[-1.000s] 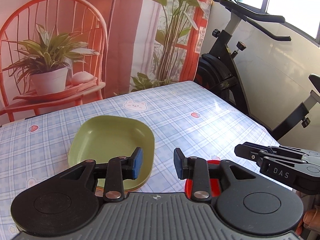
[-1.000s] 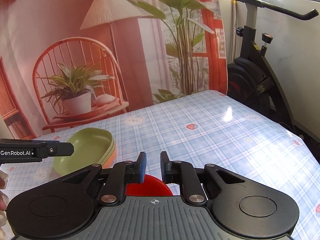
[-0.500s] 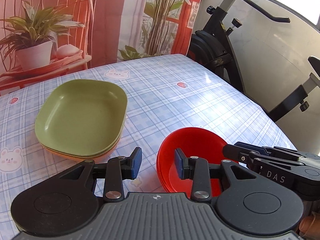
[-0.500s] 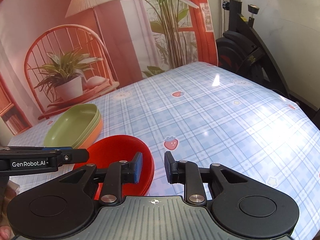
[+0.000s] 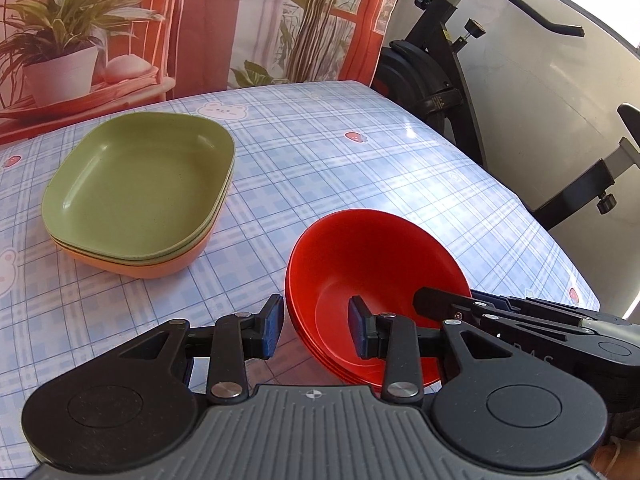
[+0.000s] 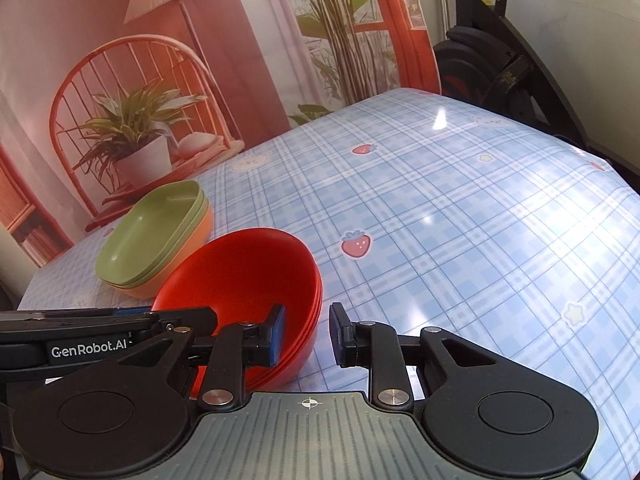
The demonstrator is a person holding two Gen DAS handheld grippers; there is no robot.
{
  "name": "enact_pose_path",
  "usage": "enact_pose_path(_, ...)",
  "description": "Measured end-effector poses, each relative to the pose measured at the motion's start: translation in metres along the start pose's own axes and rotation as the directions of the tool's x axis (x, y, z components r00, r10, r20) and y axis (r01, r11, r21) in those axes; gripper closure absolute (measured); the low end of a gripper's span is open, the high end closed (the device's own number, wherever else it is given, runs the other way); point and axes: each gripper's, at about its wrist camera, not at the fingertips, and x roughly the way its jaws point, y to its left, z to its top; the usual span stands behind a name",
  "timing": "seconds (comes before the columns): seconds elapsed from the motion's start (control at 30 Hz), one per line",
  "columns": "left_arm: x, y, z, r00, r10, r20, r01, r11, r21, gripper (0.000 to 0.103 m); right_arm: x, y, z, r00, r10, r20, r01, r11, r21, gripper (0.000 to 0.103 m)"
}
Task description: Organize plates and bowls
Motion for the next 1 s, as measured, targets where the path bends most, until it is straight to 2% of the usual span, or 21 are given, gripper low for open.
enact_pose_path(0.23,0.000,0.001,-0.001,1.000,-0.007,0.012,0.007,1.000,-0.027,0.068,-0.001,-0.001,0.000,1.000,0.001,0.013,-0.001,1.000,-0.004,0.084)
enact_pose_path(0.5,-0.001,0.006,-0.006,0.999,0.019,0.038,-0.016,0.997,-0.073,0.087,-0.002,-0.001,0.000,1.000,0.005,0.015,-0.005,1.000,-0.010,0.088)
enact_pose_path(1.0,-0.008,0.012,-0.009,0.999,0.010,0.035,-0.006,0.993,-0.118,0.088,-0.004,-0.003,-0.001,0.999,0.027,0.029,-0.028,0.999,0.031,0.092)
